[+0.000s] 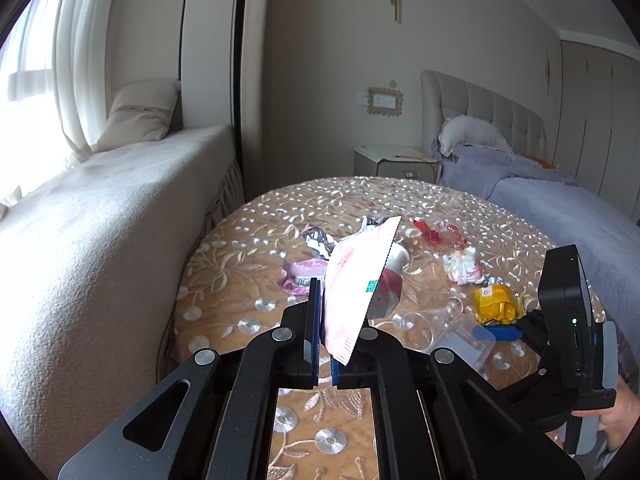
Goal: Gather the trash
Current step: 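Grasp the clear plastic box with the right tool, then carry wrapper and box to the bin and open the left tool over it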
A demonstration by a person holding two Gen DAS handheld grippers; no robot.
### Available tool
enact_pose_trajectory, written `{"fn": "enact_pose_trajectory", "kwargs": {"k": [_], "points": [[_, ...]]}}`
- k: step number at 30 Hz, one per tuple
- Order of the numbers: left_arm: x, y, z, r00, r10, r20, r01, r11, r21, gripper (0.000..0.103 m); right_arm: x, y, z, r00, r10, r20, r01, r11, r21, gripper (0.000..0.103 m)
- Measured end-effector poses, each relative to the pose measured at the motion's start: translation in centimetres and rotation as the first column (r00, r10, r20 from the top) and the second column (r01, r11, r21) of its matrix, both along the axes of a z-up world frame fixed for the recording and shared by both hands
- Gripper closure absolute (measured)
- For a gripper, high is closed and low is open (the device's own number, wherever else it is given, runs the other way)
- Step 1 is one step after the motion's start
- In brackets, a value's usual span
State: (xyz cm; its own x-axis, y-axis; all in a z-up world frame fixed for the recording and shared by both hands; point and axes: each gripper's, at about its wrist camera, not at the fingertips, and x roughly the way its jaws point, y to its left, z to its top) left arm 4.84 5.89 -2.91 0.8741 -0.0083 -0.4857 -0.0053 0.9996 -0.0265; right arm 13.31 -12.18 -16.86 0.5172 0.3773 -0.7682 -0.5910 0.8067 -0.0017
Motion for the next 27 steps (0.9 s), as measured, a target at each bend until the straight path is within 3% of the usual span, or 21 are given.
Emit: {"fn": "enact_pose_trajectory", "kwargs": {"k": [4, 14, 27], "points": [[-0.3, -0.7, 0.4, 1.0, -0.016, 0.01, 0.016, 1.0, 0.006, 0.1, -0.5, -1.1, 1.0, 0.999, -0.036, 0.023, 0.036, 0.999, 0.025, 0.017], [-0.8, -5.5, 0.7, 0.991, -0.136, 0.013, 0.136, 0.991, 0.011, 0.1, -5.8, -7.2, 6.1, 0.956, -0.166, 0.242, 0.154, 0.986, 0.068, 0.017], [-2.8, -14.7, 0.4, 0.942, -0.334, 0.006, 0.334, 0.941, 0.049, 0.1, -11.5, -15.1, 8.0, 0.886, -0.311, 0.345, 0.288, 0.95, 0.118, 0.017]]}}
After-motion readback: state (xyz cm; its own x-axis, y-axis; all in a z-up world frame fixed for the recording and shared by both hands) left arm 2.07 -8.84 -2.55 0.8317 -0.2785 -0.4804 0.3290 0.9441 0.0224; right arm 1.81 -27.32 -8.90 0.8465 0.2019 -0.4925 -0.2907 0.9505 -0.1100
